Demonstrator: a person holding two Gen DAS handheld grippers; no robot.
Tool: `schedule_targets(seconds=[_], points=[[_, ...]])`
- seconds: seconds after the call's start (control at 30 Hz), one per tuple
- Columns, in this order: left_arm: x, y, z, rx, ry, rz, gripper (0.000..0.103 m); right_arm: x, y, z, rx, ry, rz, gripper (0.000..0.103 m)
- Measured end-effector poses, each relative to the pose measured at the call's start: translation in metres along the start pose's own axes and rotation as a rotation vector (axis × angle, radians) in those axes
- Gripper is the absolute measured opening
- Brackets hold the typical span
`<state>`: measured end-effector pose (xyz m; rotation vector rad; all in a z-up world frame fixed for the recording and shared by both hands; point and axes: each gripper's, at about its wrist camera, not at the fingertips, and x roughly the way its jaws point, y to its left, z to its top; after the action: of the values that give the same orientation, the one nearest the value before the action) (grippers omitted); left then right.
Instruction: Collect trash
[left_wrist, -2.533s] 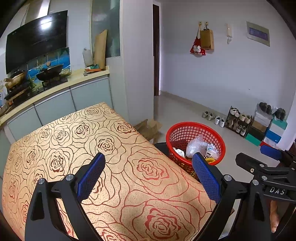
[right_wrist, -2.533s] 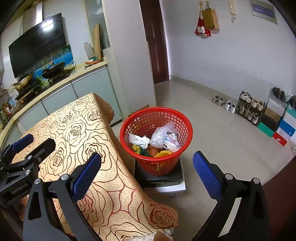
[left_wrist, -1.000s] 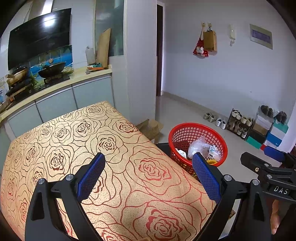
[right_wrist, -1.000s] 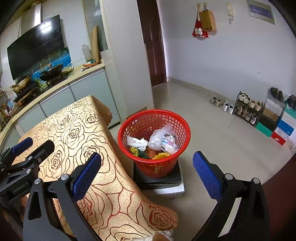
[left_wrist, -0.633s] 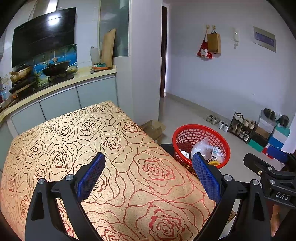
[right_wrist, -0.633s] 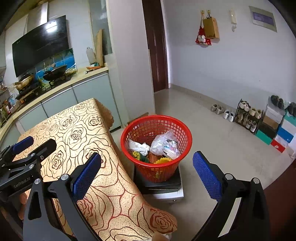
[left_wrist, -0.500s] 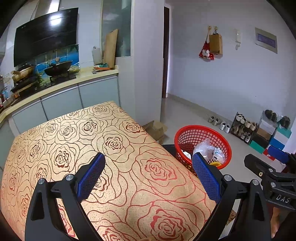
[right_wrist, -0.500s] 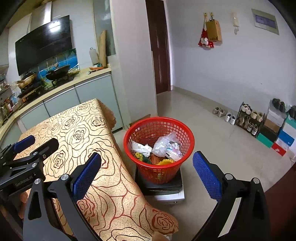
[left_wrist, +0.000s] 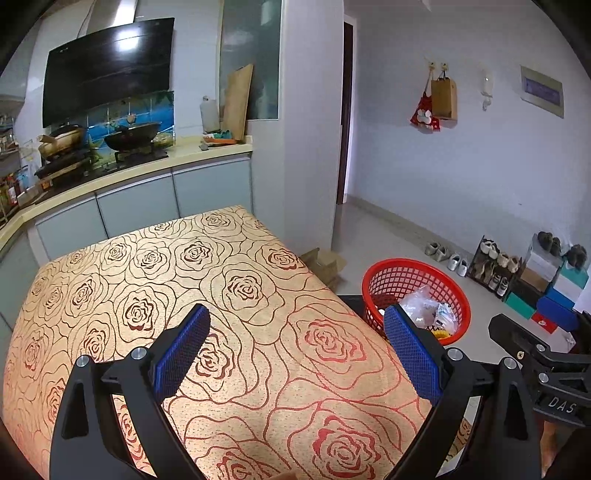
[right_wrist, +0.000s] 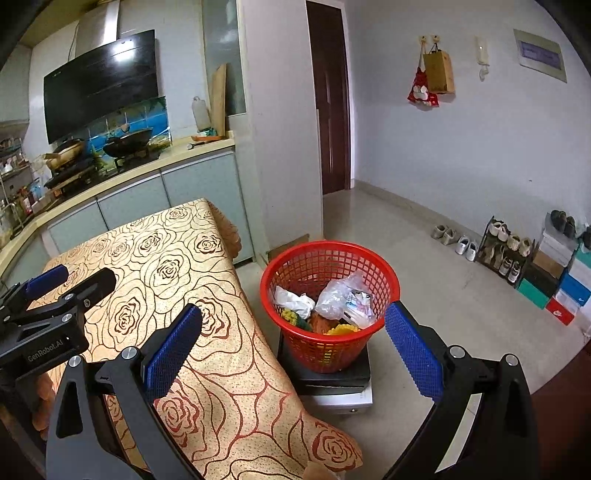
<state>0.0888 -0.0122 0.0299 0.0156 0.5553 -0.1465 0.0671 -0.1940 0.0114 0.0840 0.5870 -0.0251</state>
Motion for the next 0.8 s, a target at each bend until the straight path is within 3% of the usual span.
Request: schedule_targets(seconds=[0.8], points=[[-0.0039,0.0041,-0.0029,-0.007,-0.017,0.054,0.092,0.0018,0.0020,0.0002,0.004,0.003,0.009,0.096]])
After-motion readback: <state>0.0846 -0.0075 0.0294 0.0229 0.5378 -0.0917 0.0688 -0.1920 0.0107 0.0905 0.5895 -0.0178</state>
